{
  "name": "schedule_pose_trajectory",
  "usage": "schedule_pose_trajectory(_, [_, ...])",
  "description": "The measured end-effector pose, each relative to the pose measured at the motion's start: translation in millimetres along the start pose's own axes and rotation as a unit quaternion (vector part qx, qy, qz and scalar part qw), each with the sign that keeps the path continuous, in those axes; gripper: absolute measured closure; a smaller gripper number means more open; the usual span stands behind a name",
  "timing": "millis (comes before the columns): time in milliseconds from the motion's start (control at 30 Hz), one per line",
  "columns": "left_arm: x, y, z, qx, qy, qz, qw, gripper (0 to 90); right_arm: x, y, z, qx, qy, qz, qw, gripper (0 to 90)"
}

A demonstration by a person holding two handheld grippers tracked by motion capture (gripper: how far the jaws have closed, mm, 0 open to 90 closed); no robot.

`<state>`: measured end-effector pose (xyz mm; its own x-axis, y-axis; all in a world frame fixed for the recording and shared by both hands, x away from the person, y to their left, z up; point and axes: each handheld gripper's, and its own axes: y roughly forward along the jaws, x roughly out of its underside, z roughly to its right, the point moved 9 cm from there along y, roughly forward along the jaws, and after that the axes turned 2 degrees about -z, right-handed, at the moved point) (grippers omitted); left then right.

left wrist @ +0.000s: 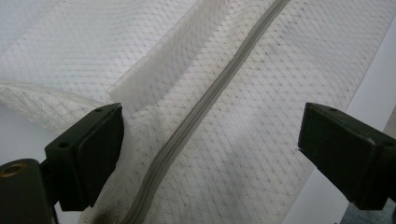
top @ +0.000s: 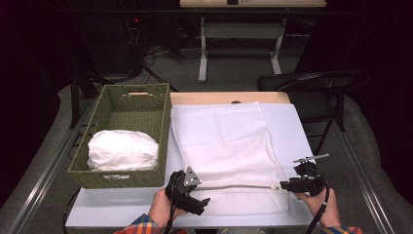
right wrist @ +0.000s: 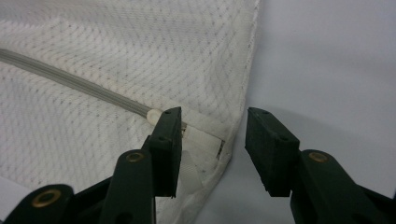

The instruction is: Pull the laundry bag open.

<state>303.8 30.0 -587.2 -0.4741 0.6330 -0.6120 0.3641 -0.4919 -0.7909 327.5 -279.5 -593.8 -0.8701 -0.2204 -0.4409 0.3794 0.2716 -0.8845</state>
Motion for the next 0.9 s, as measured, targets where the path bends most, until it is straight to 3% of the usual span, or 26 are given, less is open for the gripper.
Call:
schedule_pose_trajectory(167, [-1.0,-3.2,-0.2,-0.006,-0.001,0.003,1.0,6.5,1.4,5.6,-0.1,0.009,-0.006,-0.016,0.9998,58.9])
schedule_pose_trajectory(367, [-5.4,-24.4,-8.7,-0.025,-0.018,0.021,0.9993,5.7,0.6,5.3,5.3,0.01,0.014,-0.013,0.9998,59.7])
schedule_pose_trajectory(533, [-12.4,-34.2,-8.8,-0.032,-0.018,0.041,0.9985,6.0,1.6,9.4,2.1,0.004,0.011,-0.025,0.9996,61.8])
schedule_pose_trajectory(733, [-17.0,-35.4,-5.2,-0.027,-0.014,0.048,0.9984,6.4,2.2,14.4,0.0,-0.002,0.01,-0.033,0.9994,64.6])
schedule_pose_trajectory(900, [-18.2,-27.3,-0.4,-0.012,-0.013,0.043,0.9989,7.4,2.8,17.3,0.2,0.003,0.001,-0.04,0.9992,65.6])
